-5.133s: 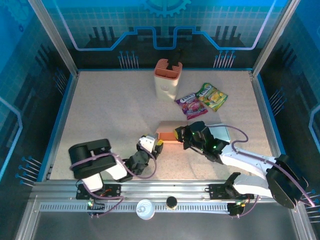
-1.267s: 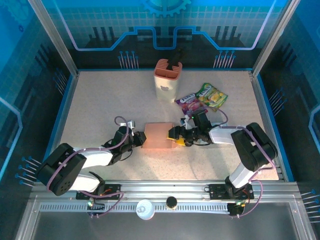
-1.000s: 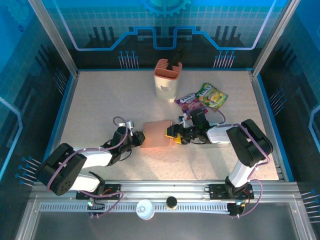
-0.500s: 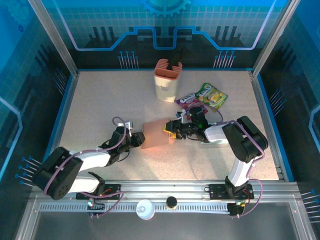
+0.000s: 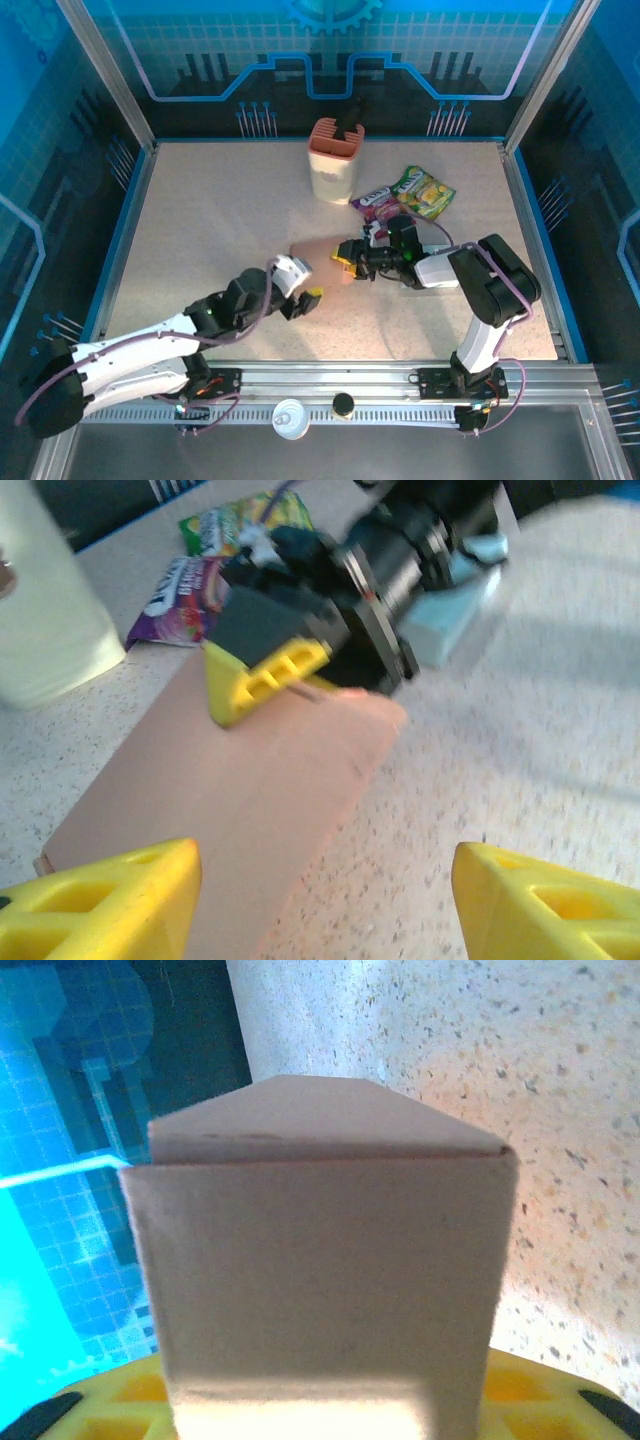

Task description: Fold the paper box

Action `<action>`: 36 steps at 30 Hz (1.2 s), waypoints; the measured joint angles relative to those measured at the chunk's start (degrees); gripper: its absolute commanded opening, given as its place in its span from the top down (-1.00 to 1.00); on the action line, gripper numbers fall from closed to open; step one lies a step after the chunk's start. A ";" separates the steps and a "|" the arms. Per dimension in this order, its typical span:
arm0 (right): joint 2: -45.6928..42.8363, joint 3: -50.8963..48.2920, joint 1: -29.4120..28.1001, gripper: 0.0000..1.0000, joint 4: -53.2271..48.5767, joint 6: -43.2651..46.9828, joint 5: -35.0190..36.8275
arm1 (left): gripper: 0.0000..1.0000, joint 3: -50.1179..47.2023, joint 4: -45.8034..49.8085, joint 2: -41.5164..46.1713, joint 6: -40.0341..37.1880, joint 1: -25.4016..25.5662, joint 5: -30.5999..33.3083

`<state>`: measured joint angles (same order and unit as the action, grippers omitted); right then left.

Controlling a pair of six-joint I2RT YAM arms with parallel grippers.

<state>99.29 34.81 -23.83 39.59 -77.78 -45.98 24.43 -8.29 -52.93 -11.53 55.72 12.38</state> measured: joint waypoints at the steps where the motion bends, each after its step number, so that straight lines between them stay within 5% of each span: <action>1: -0.98 -0.37 0.26 0.43 -0.22 -0.72 -0.17 | -0.42 0.00 0.61 -0.63 -3.08 1.14 1.44; 13: -11.02 -0.48 0.72 0.43 -11.93 -1.09 -0.83 | -0.64 -0.02 -6.05 -10.88 -26.58 2.86 17.77; 25: -12.00 -0.70 0.72 0.44 -13.49 -3.74 -0.85 | -0.57 -0.04 -11.74 -17.49 -33.07 2.97 19.52; 31: -12.94 -1.01 0.72 0.44 -13.51 -4.98 -0.98 | -0.06 0.20 -14.21 -18.43 -35.21 2.95 19.93; 36: -13.55 -1.46 0.81 0.43 -14.34 -5.46 -0.57 | 0.07 0.31 -14.91 -19.65 -35.78 2.95 19.96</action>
<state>85.73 33.34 -23.03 25.26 -83.24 -46.54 24.73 -23.20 -72.58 -47.31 58.67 32.34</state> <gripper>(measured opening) 0.433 0.483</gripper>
